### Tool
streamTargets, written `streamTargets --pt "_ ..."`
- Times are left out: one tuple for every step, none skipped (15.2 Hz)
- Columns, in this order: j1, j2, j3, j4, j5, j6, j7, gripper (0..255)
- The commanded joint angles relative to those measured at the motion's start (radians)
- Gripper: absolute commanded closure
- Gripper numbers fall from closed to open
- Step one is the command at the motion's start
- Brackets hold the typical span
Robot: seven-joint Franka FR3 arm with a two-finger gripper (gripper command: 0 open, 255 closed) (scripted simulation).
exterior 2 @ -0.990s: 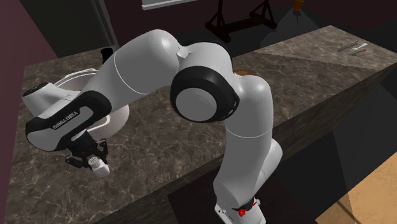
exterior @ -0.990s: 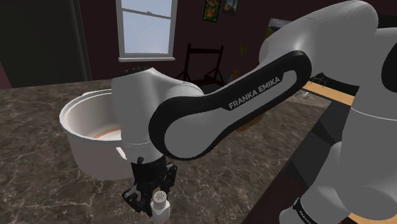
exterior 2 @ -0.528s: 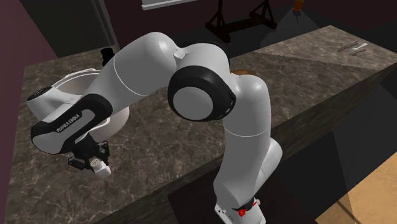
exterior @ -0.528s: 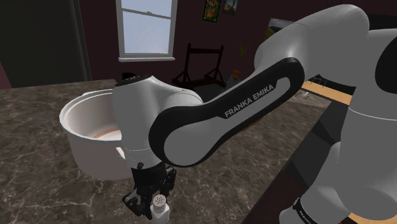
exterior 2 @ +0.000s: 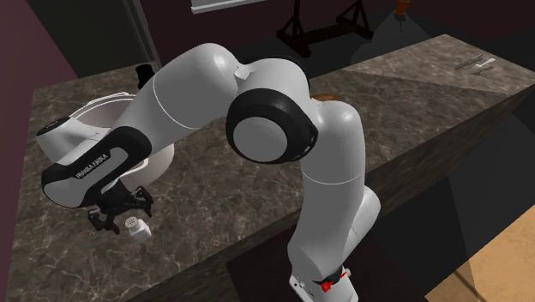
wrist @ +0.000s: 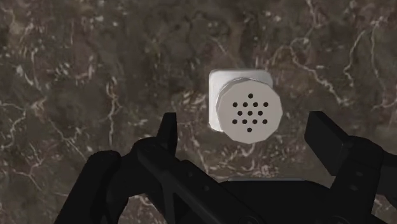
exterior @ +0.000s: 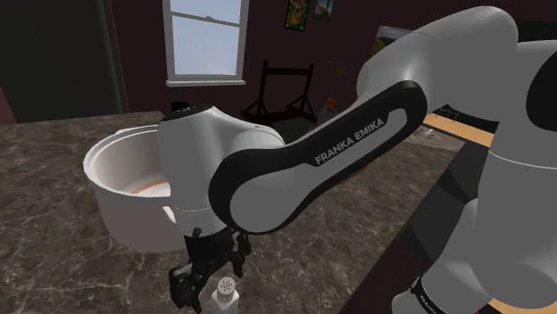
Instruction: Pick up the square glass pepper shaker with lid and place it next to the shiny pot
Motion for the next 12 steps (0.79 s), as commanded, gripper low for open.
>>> streamTargets --pt "-0.004 -0.011 0.002 0.023 0.006 -0.032 -0.004 0" --pt "-0.007 -0.020 0.004 0.048 0.012 -0.064 -0.008 0" --pt "-0.010 -0.027 0.005 0.074 0.016 -0.097 -0.011 0" --pt "-0.012 -0.032 0.006 0.095 0.019 -0.123 -0.013 0" --pt "-0.012 -0.032 0.005 0.095 0.019 -0.123 -0.013 0" --pt "-0.012 -0.032 0.005 0.095 0.019 -0.123 -0.014 0" --pt "-0.012 -0.032 0.005 0.095 0.019 -0.123 -0.013 0" --pt "-0.012 -0.032 0.005 0.095 0.019 -0.123 -0.013 0" --pt "-0.012 -0.032 0.005 0.095 0.019 -0.123 -0.013 0" --pt "-0.012 -0.032 0.005 0.095 0.019 -0.123 -0.013 0" --pt "-0.012 -0.032 0.005 0.095 0.019 -0.123 -0.013 0" --pt "-0.012 -0.032 0.005 0.095 0.019 -0.123 -0.013 0"
